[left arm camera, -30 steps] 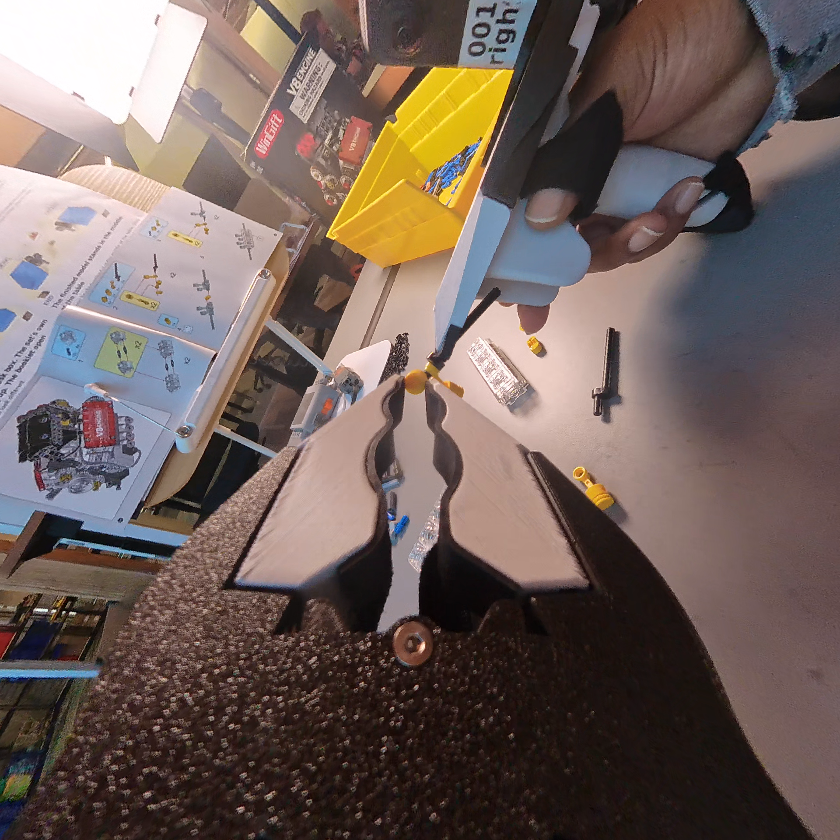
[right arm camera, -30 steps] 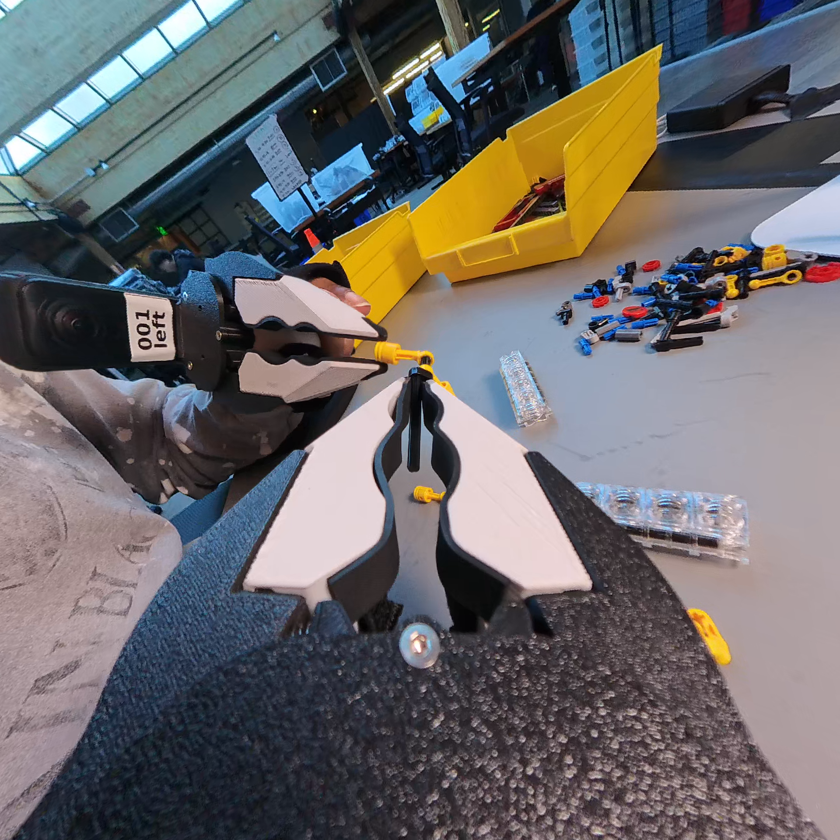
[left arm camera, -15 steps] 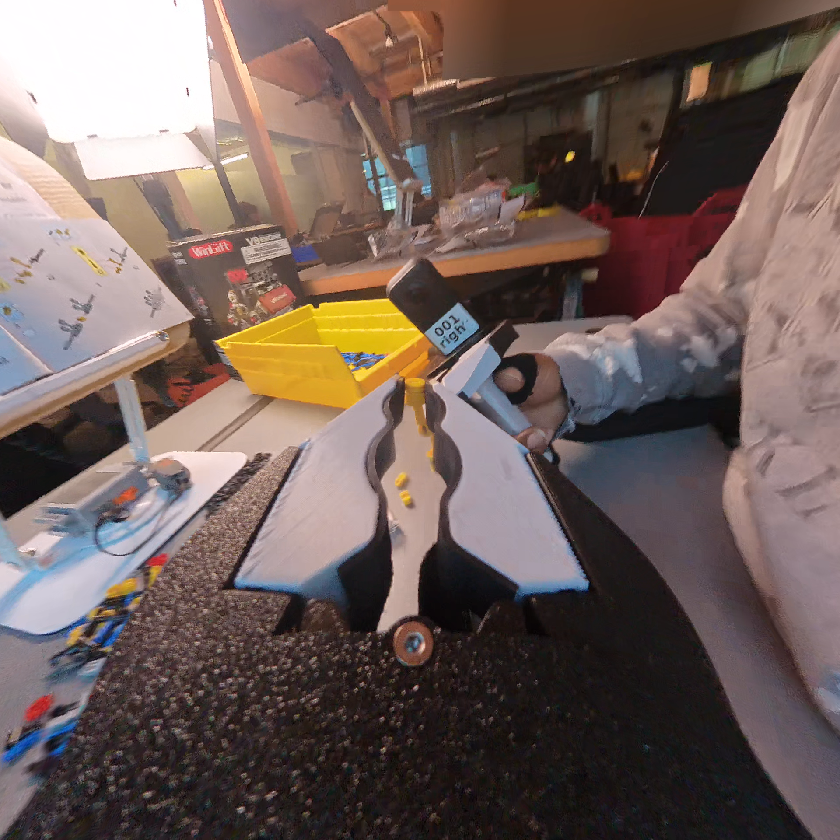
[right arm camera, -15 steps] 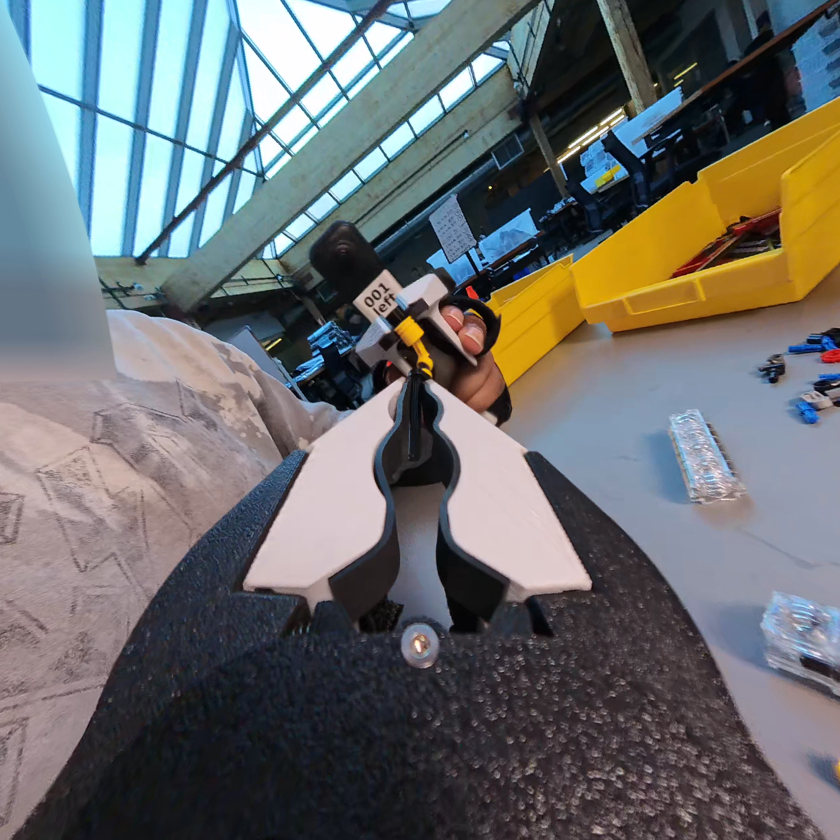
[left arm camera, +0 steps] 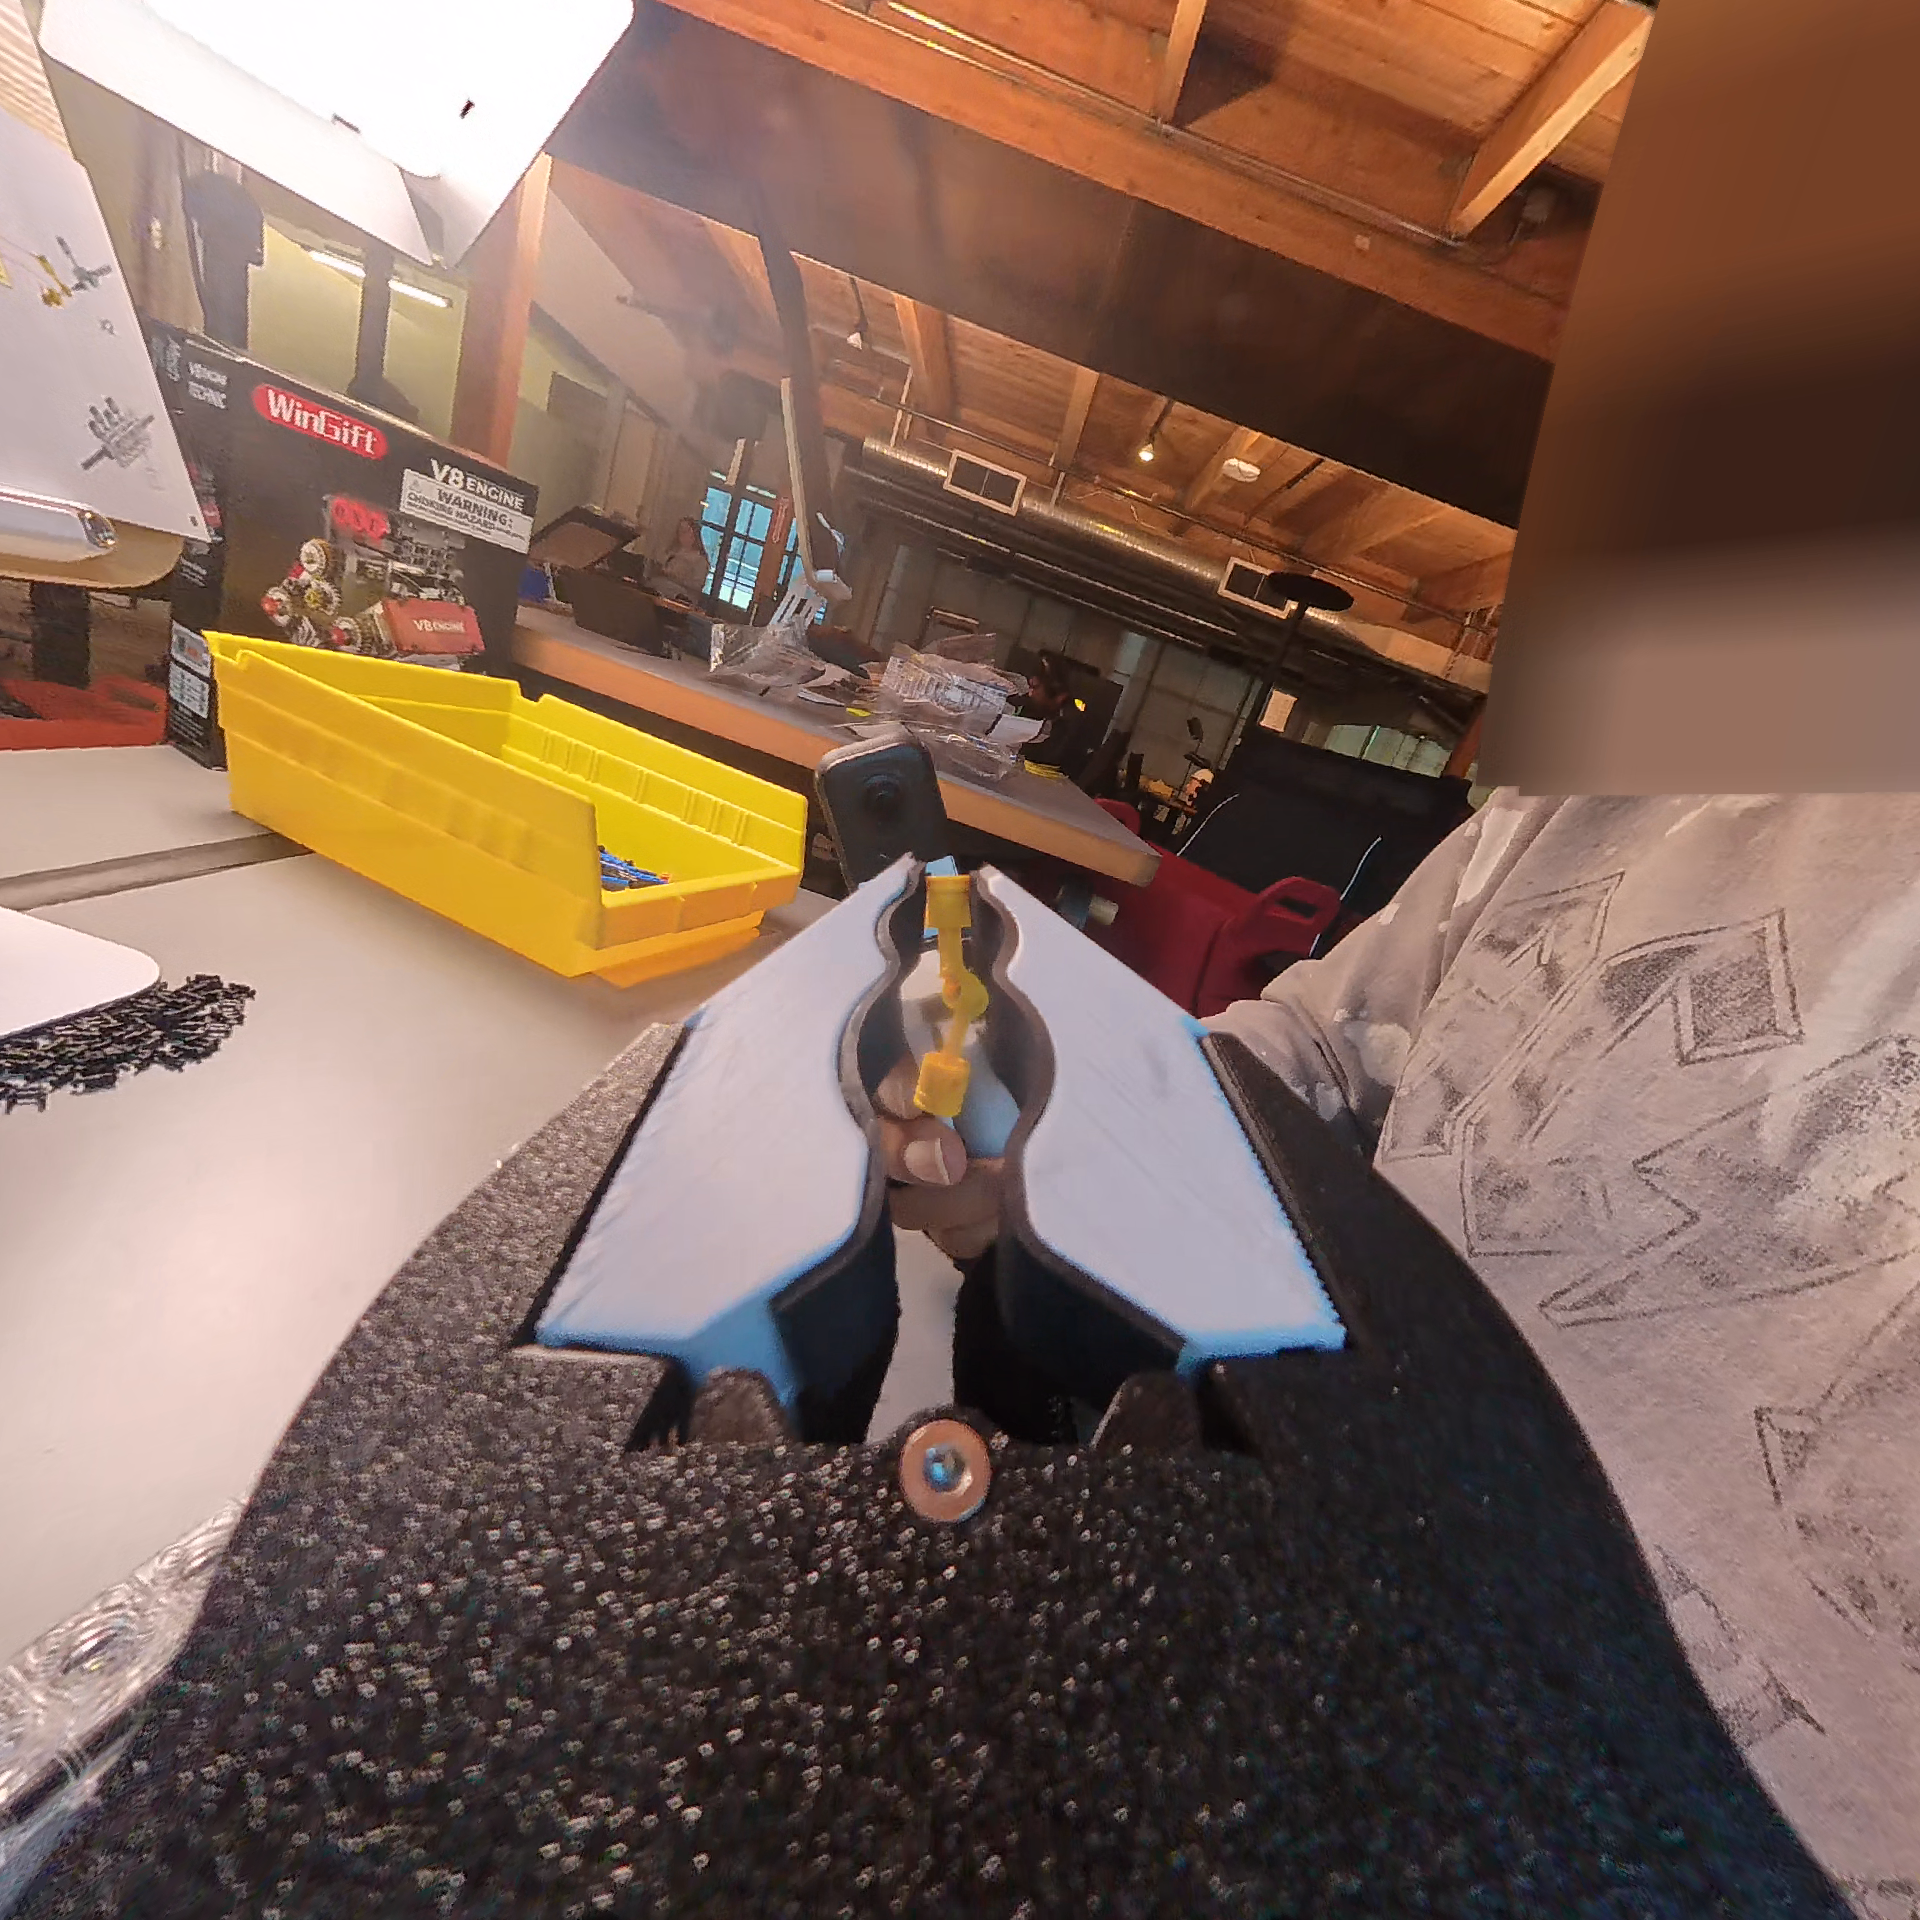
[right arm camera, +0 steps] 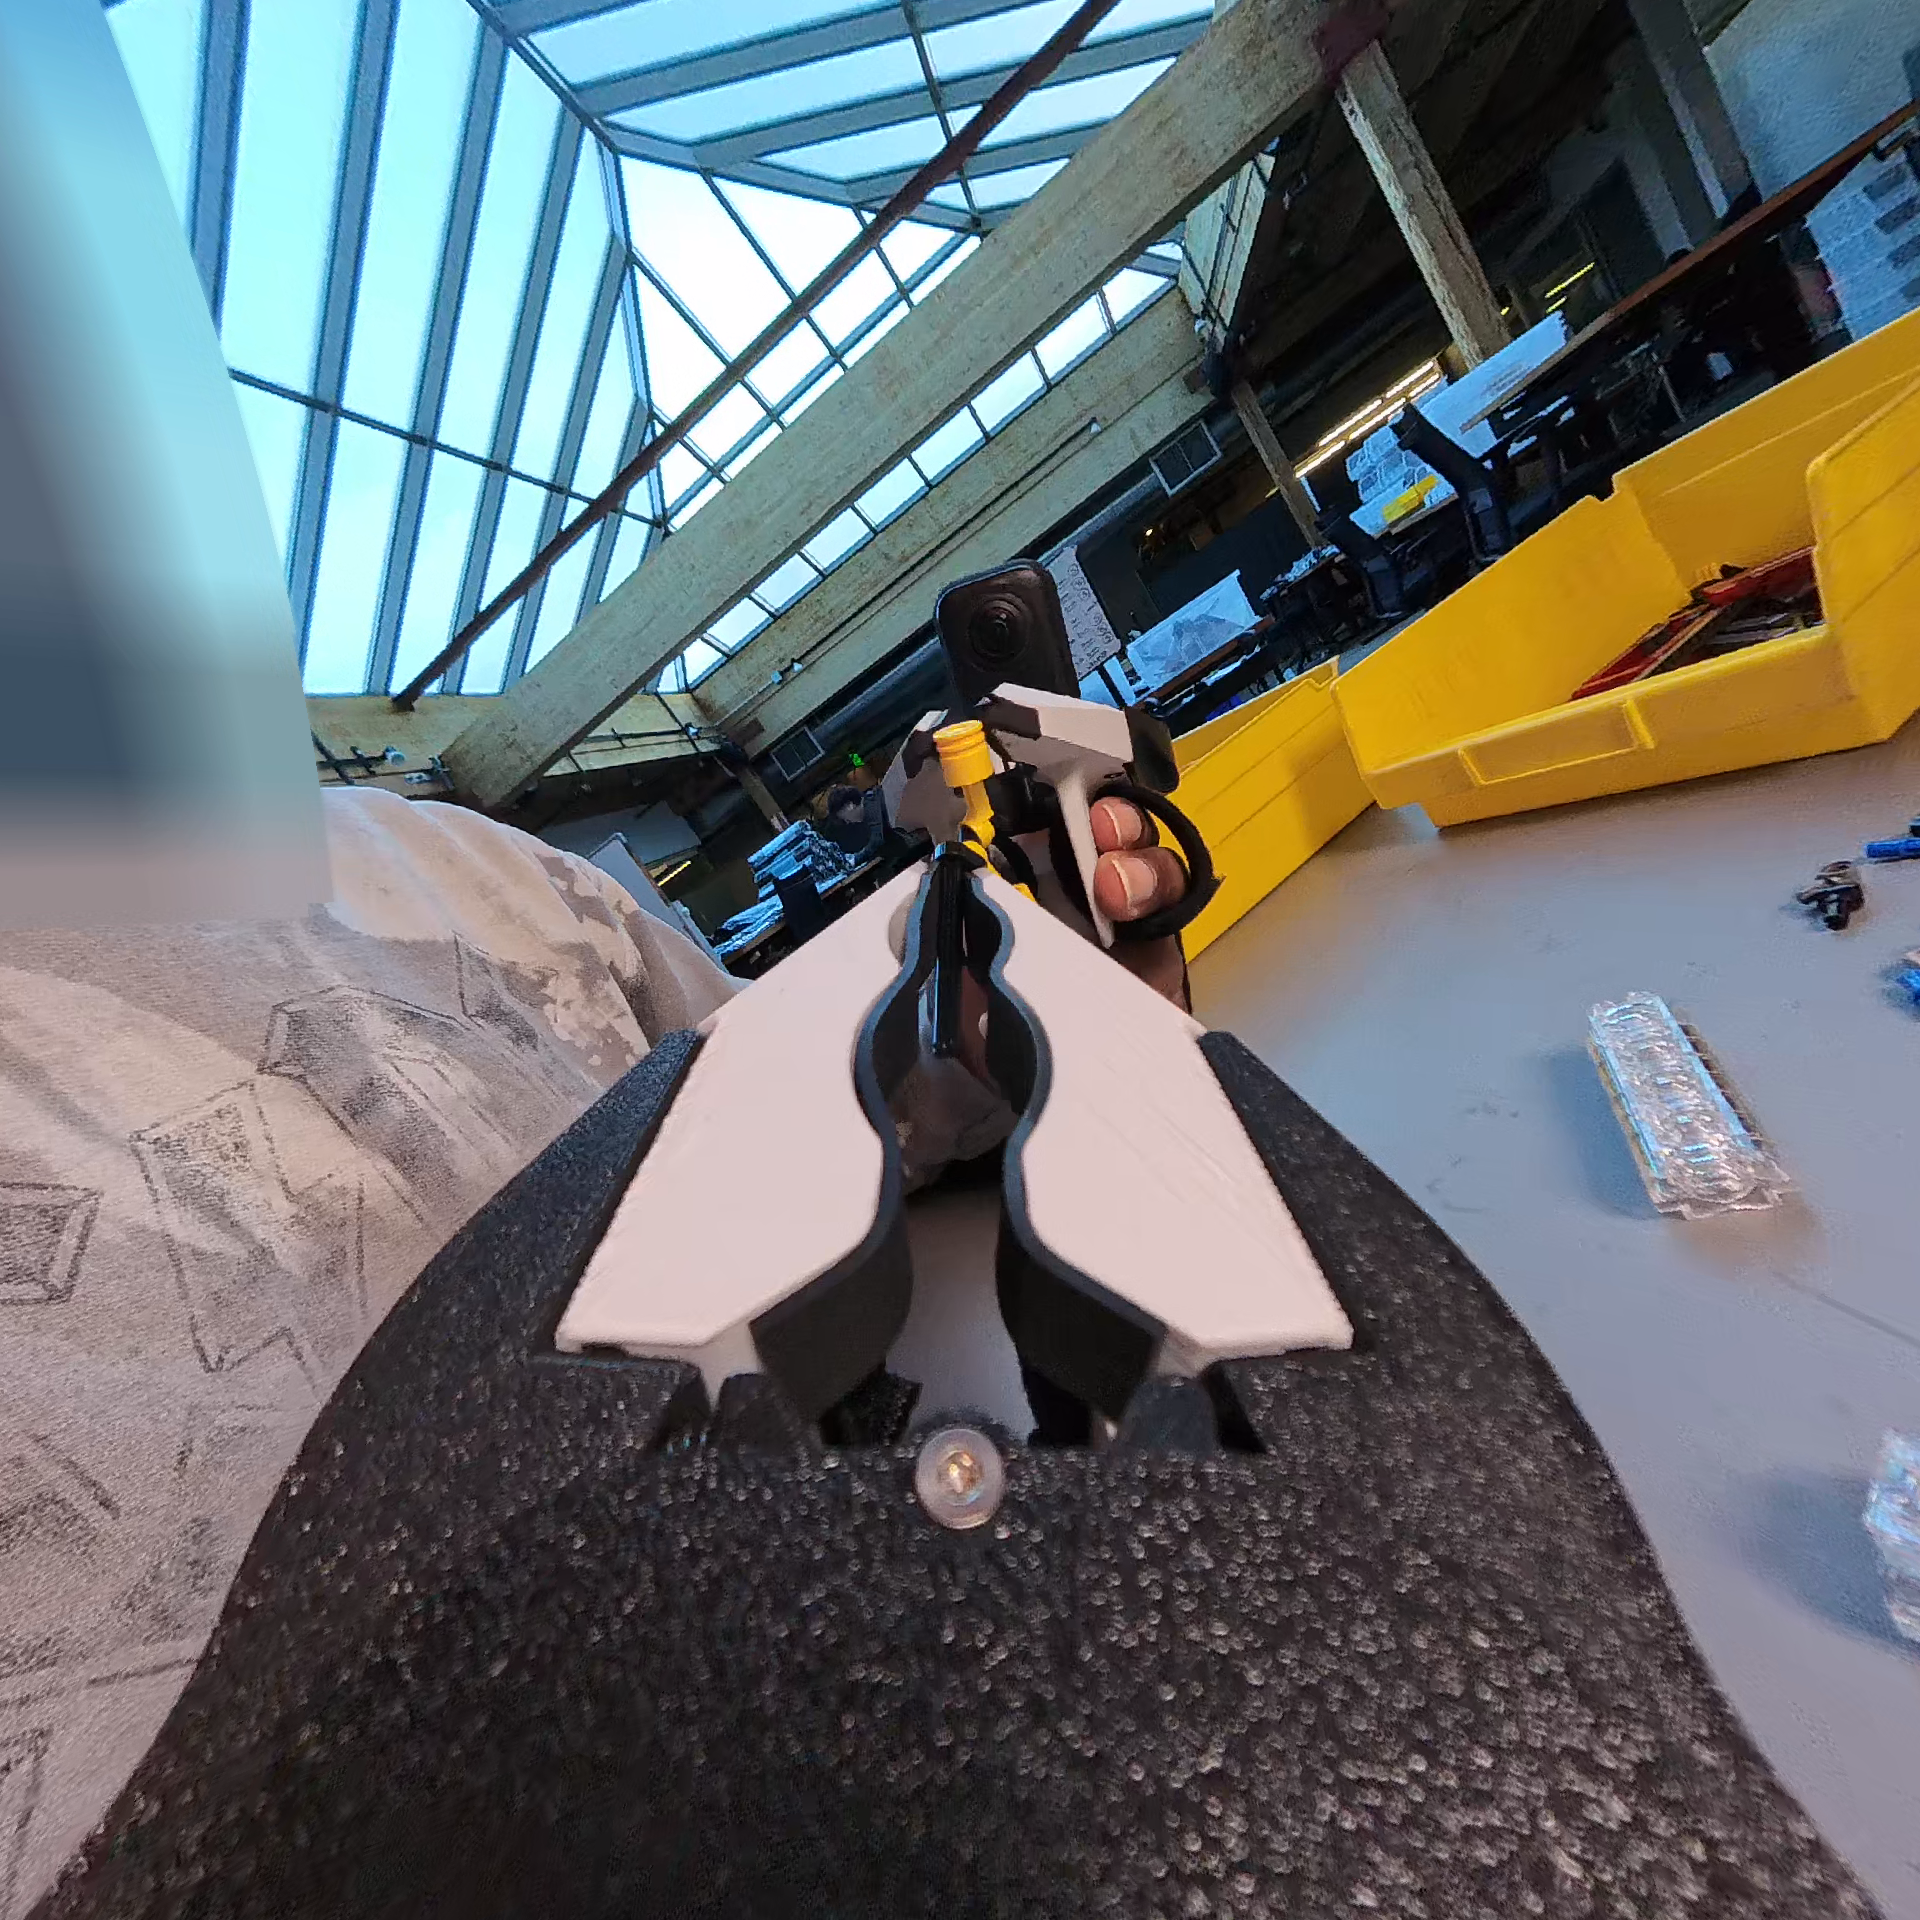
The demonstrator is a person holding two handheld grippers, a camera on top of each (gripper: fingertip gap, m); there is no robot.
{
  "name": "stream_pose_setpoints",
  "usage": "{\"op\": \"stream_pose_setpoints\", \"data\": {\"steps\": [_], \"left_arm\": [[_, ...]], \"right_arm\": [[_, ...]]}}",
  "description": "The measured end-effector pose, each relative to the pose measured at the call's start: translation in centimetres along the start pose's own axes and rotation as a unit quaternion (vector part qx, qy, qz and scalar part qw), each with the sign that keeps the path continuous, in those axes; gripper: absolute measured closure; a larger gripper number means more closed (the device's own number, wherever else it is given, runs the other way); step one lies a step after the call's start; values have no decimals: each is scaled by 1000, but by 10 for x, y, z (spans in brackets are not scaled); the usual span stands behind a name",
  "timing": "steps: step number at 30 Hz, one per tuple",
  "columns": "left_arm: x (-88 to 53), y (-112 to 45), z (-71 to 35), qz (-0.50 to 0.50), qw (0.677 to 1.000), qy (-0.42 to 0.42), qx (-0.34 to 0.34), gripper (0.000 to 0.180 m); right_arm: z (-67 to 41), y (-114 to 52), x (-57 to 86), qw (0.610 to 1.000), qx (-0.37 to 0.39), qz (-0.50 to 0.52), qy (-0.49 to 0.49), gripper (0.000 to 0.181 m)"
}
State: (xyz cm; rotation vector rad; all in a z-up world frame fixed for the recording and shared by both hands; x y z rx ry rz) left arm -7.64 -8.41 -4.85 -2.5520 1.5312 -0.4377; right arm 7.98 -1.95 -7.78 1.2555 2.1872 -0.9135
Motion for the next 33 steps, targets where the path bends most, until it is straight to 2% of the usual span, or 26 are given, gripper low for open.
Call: {"op": "stream_pose_setpoints", "data": {"steps": [17, 22, 24, 28, 33], "left_arm": [[-6, 5, -3, -42, 999, -8, -17, 174], [-12, 13, -5, -73, 995, -47, -46, 174], [-16, 17, -3, -85, 991, -66, -84, 174], [-27, 17, 20, -80, 971, -56, -220, 174], [-32, 13, 63, -88, 908, -52, -405, 173]], "right_arm": [[0, 1, 4, 1000, 6, 18, -2, 178], [-4, 5, 3, 1000, 7, 24, 9, 178], [-9, 10, 1, 999, 12, 29, 19, 178], [-23, 24, -1, 997, 33, 48, 43, 178], [-34, 39, -2, 994, 52, 69, 61, 178]]}}
Point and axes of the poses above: each gripper's, where its closed fingertips meet, y back along the fingers, z out of its underside, x = y × z across the jaws, the point moved 9 cm from there along y, back along the fingers, and after that the axes turned 9 degrees about -y, right-handed, at the moved point
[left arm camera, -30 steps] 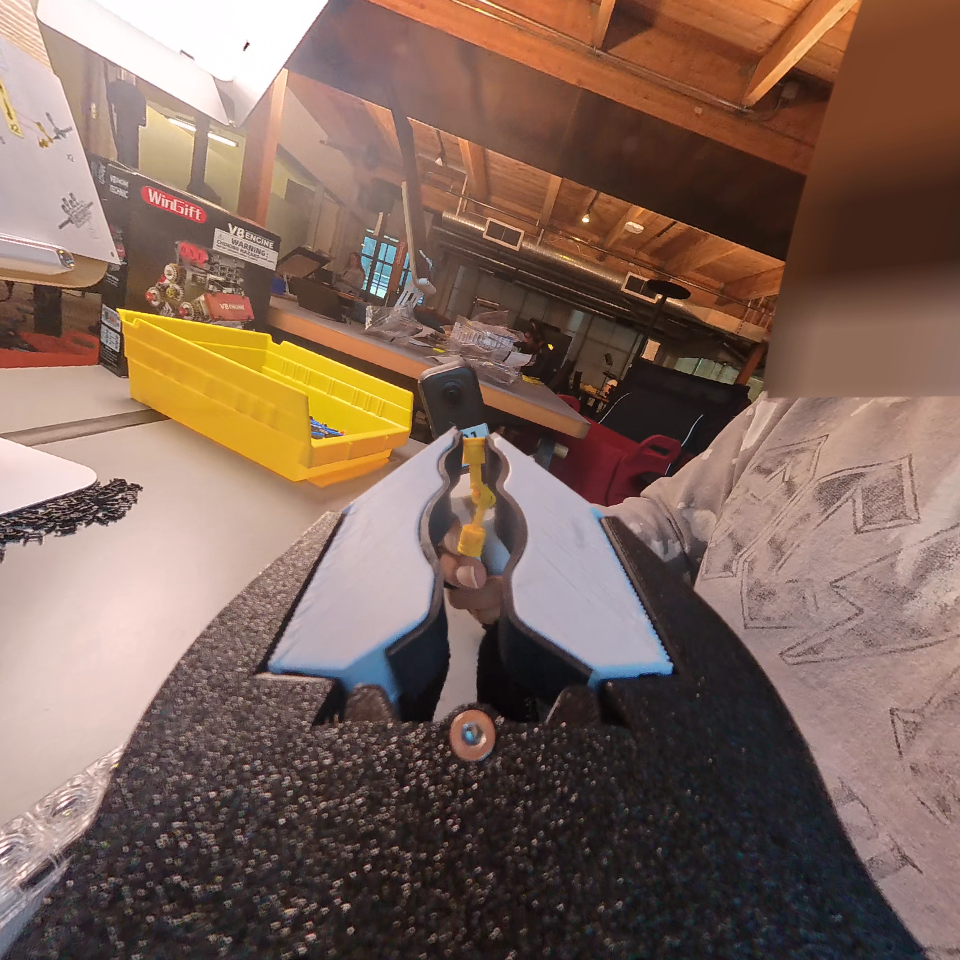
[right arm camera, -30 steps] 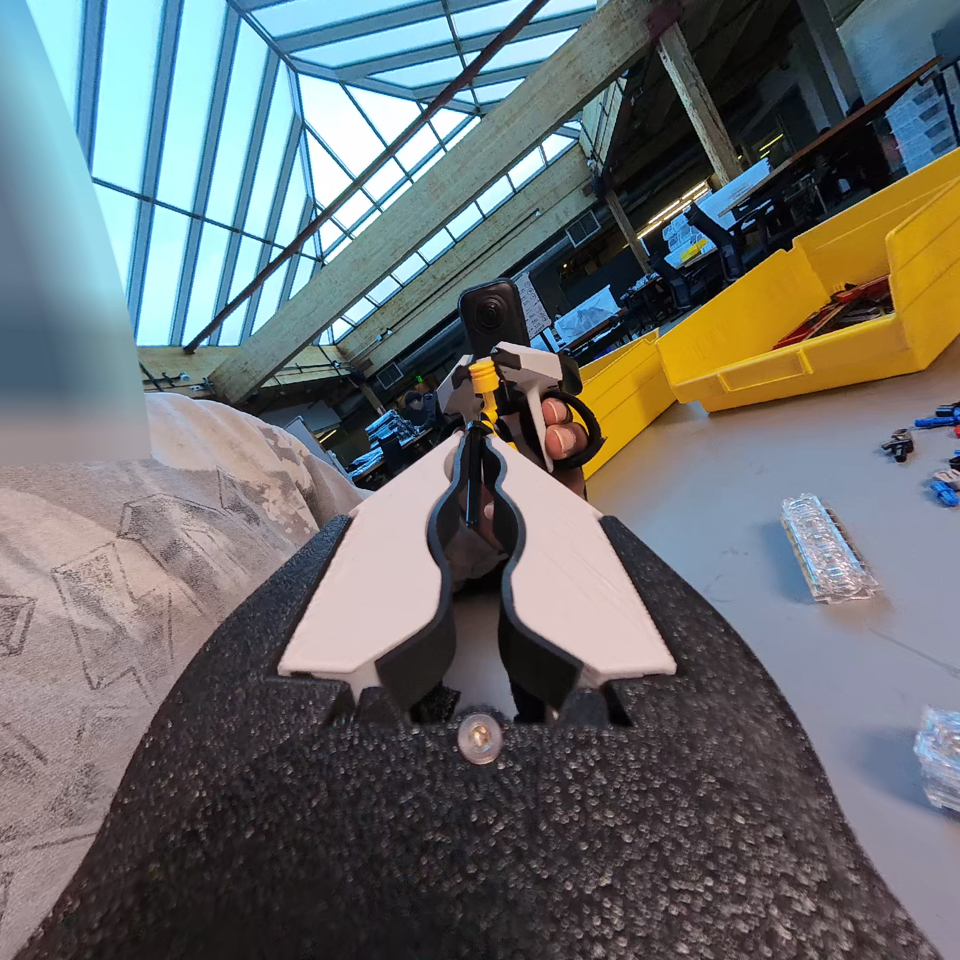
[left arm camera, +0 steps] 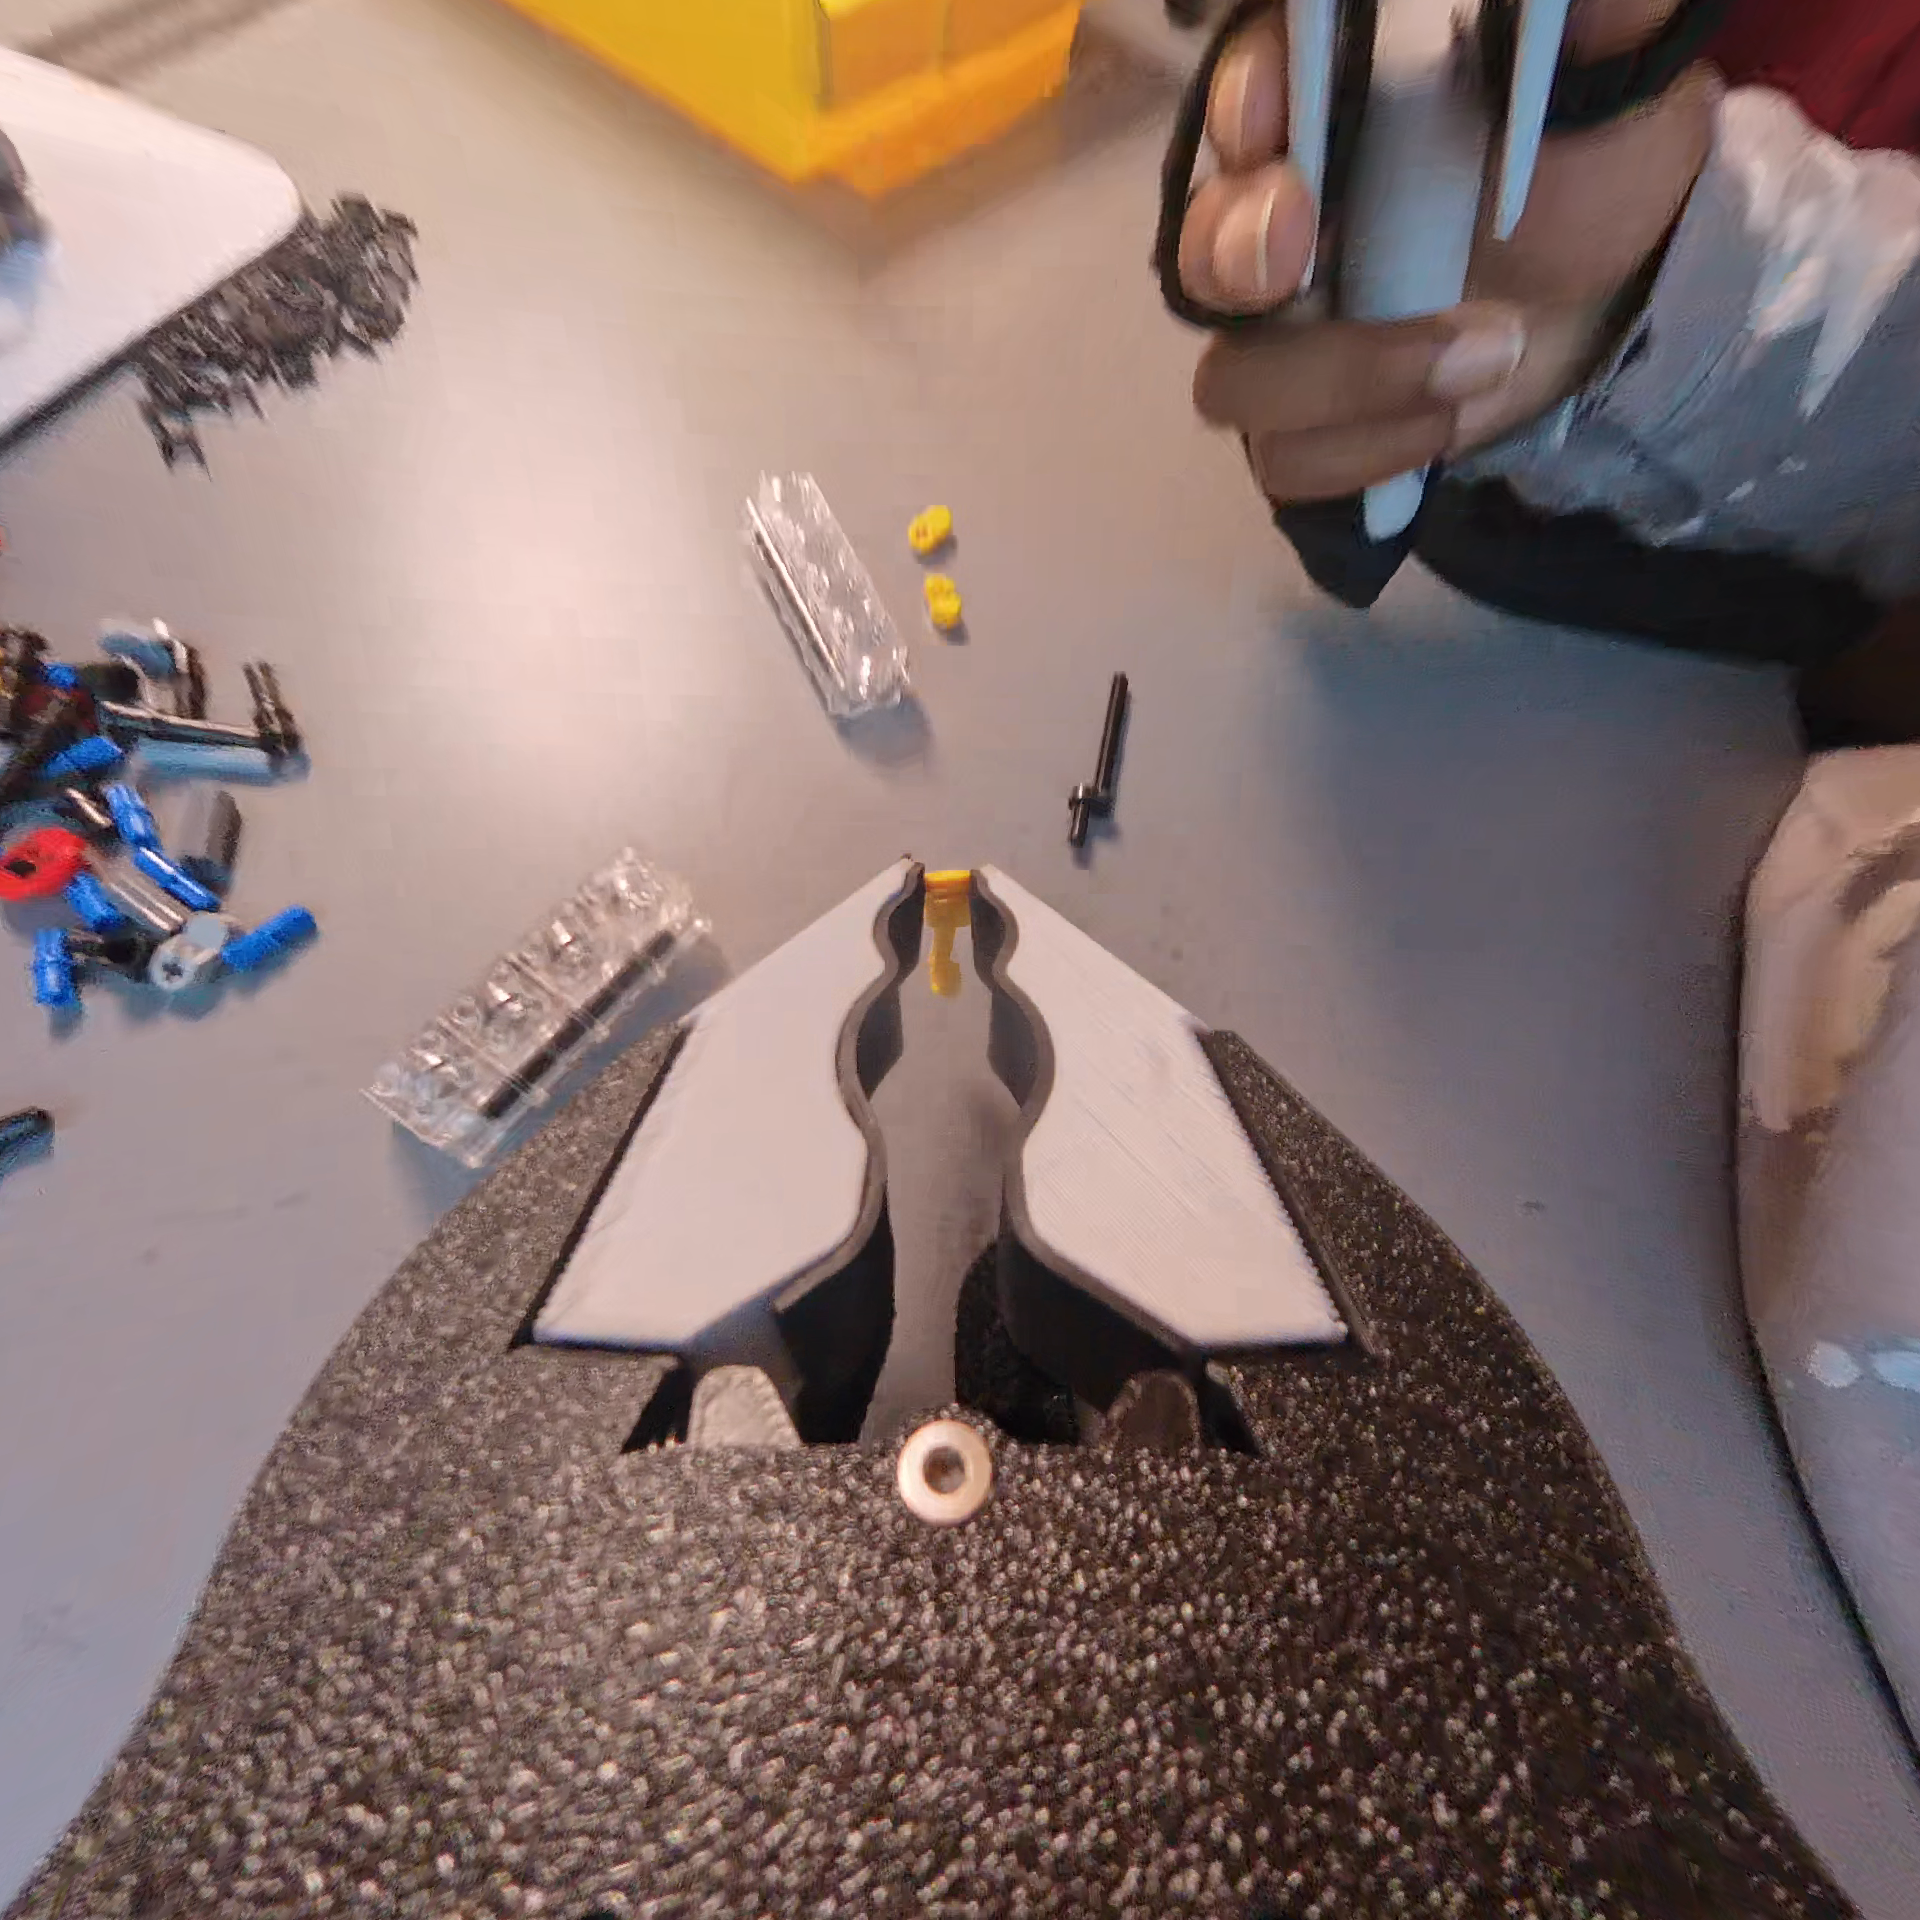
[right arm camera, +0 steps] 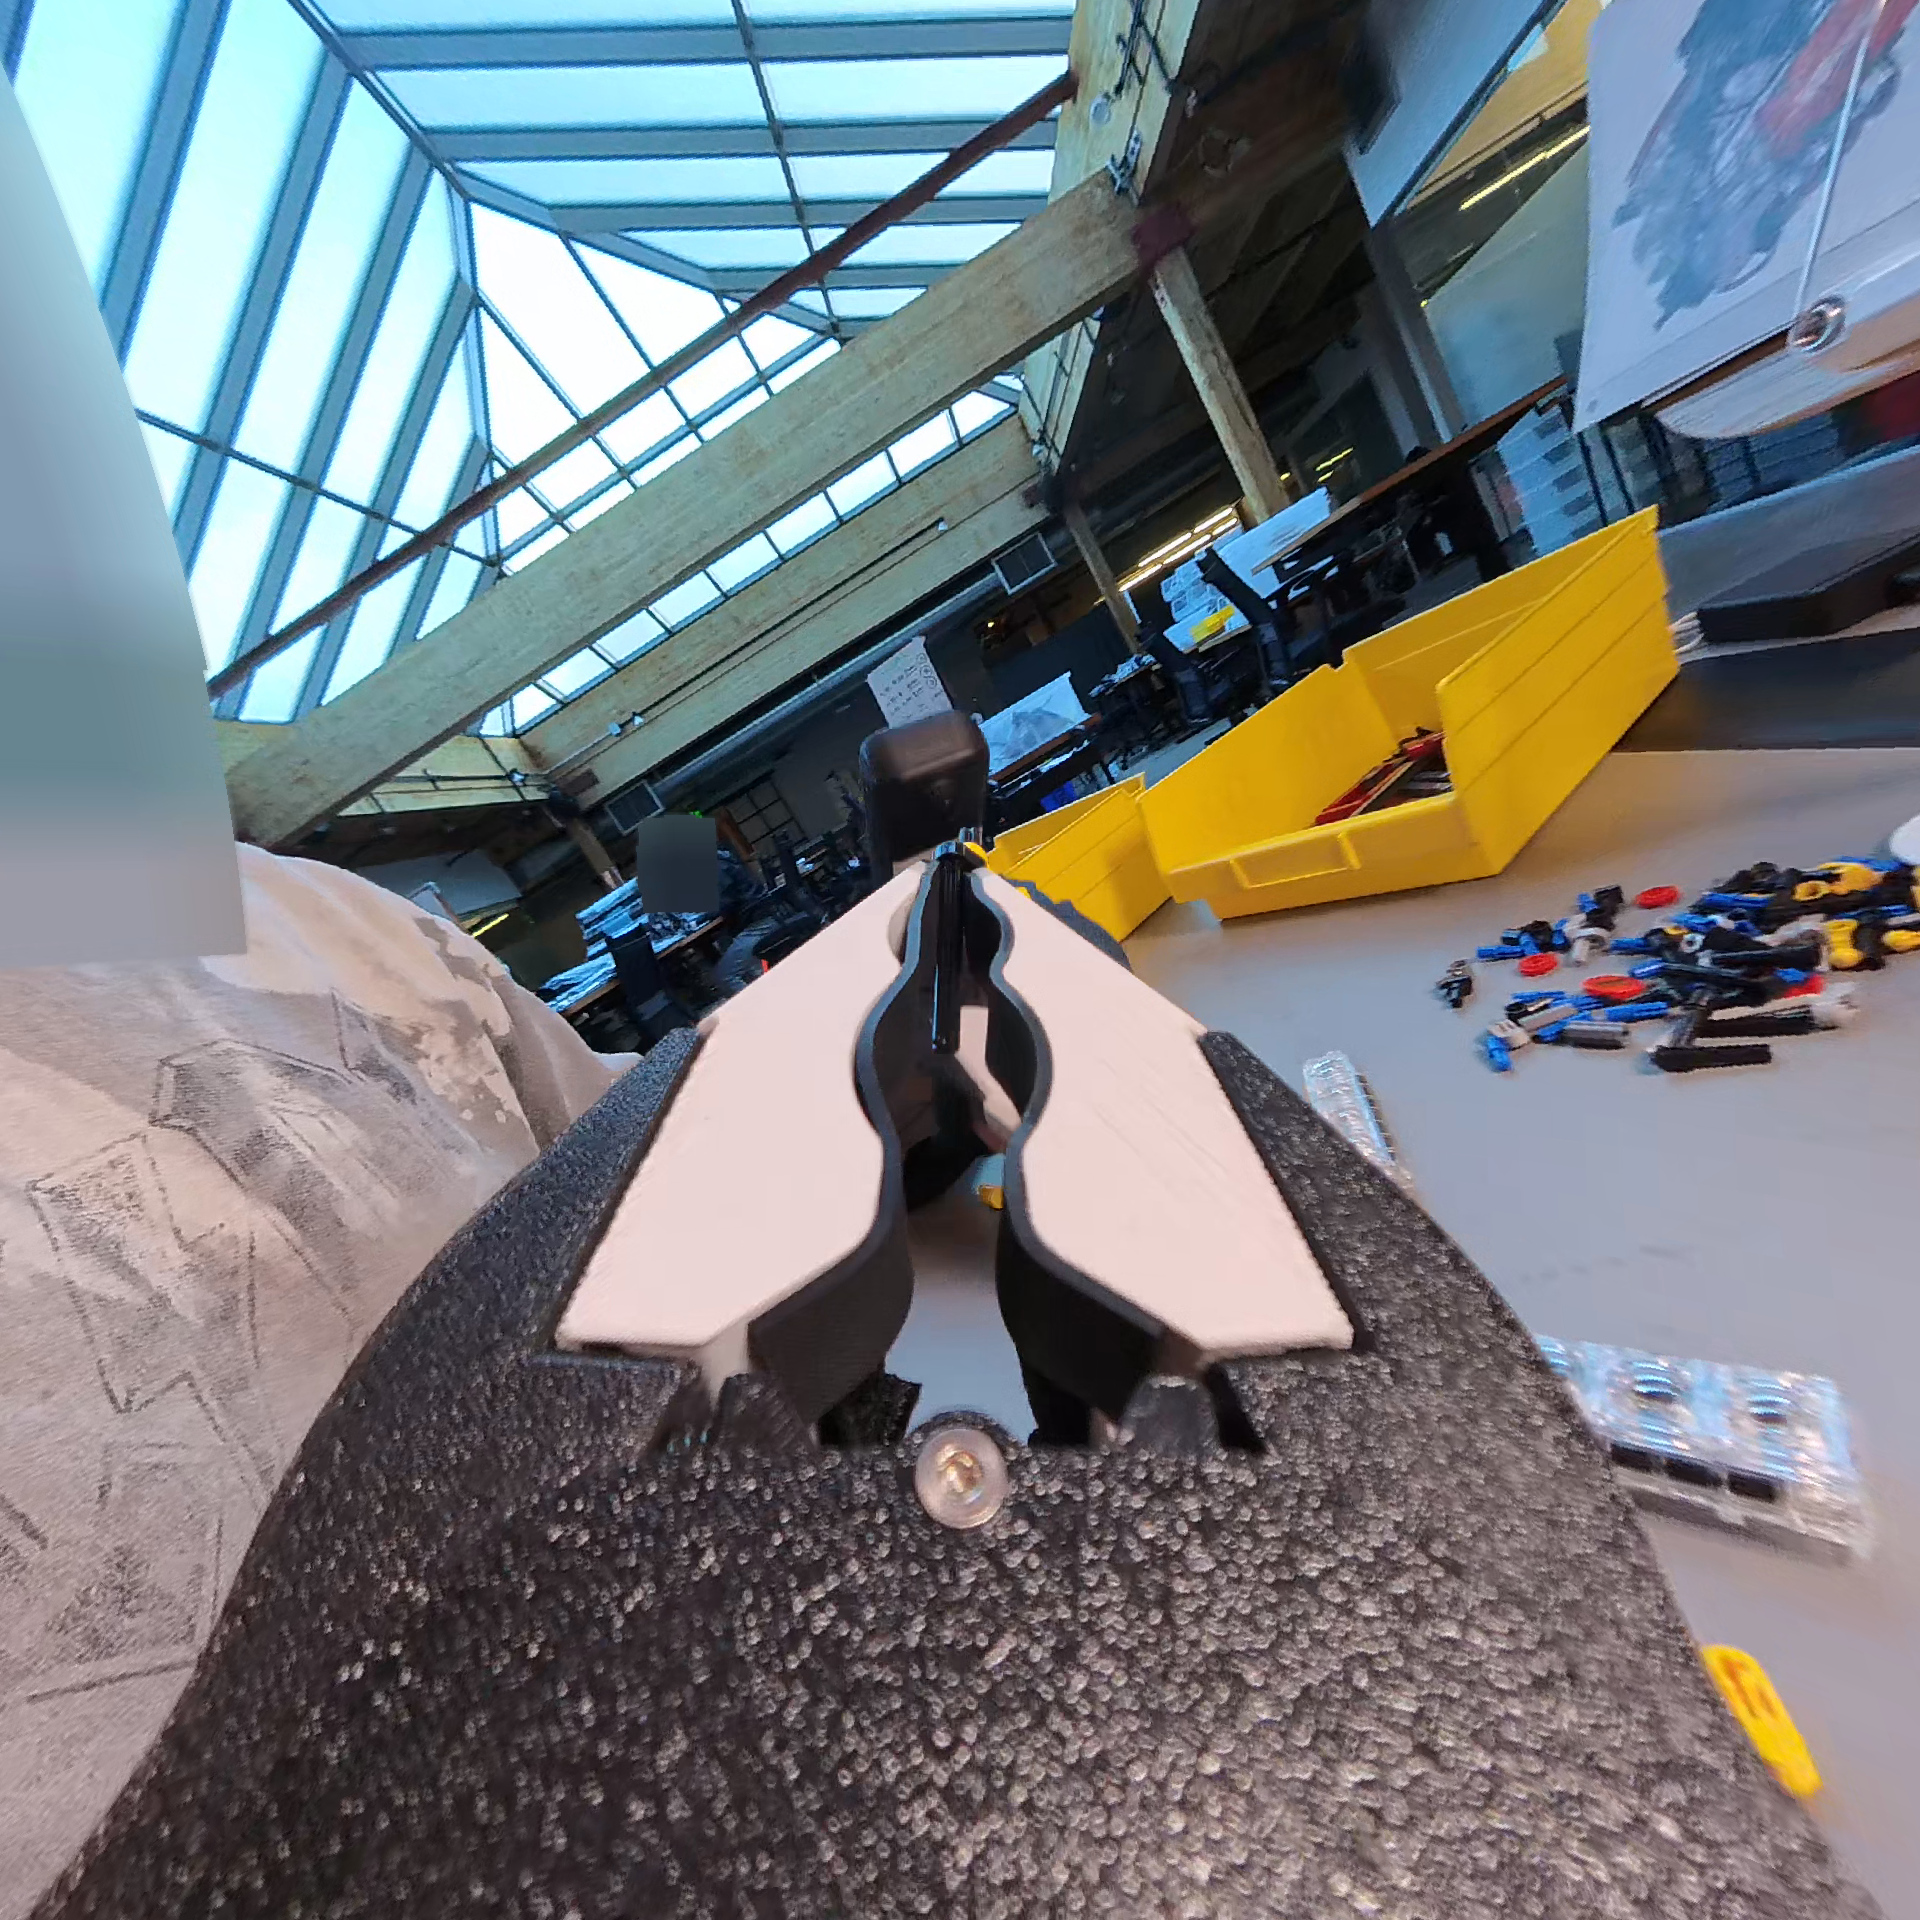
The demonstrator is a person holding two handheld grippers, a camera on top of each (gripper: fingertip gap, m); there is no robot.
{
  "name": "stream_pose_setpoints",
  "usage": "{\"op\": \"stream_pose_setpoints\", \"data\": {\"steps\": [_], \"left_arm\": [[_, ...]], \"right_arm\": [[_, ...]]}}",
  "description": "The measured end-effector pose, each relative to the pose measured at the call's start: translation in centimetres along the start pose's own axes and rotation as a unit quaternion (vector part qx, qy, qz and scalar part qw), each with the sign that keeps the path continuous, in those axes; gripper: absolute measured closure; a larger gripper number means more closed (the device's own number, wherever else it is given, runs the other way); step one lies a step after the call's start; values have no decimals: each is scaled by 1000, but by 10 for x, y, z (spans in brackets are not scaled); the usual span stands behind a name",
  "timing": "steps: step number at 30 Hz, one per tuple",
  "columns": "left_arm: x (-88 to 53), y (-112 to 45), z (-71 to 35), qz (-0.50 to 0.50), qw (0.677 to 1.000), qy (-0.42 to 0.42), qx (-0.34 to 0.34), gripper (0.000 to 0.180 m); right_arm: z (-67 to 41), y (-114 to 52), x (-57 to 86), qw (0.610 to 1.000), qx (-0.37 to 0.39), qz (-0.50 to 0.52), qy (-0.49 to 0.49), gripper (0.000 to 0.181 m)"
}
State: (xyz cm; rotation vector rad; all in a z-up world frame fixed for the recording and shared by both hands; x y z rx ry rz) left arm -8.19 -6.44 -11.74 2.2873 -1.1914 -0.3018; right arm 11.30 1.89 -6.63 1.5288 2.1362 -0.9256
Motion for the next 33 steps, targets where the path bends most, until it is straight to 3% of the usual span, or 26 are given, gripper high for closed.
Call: {"op": "stream_pose_setpoints", "data": {"steps": [7, 12, 21, 24, 33], "left_arm": [[-3, -9, 12, 23, 998, 46, -48, 173], [-5, -8, 18, 23, 996, 36, -79, 173], [-8, -1, 18, 12, 996, 32, -81, 168], [-12, 6, 11, 3, 998, 36, -44, 165], [2, 23, -25, 16, 987, 0, 163, 158]], "right_arm": [[0, 2, 4, 1000, -3, 3, -4, 178], [1, 3, 8, 1000, -3, 5, -12, 177], [2, 3, 10, 1000, -5, 8, -15, 178], [3, 3, 9, 1000, -6, 6, -15, 177], [10, -5, 9, 999, -20, -5, -26, 178]]}}
Point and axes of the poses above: each gripper's, where its closed fingertips meet, y back along the fingers, z out of its underside, x = y × z across the jaws, the point moved 9 cm from there along y, back along the fingers, and after that the axes turned 9 degrees about -y, right-handed, at the moved point
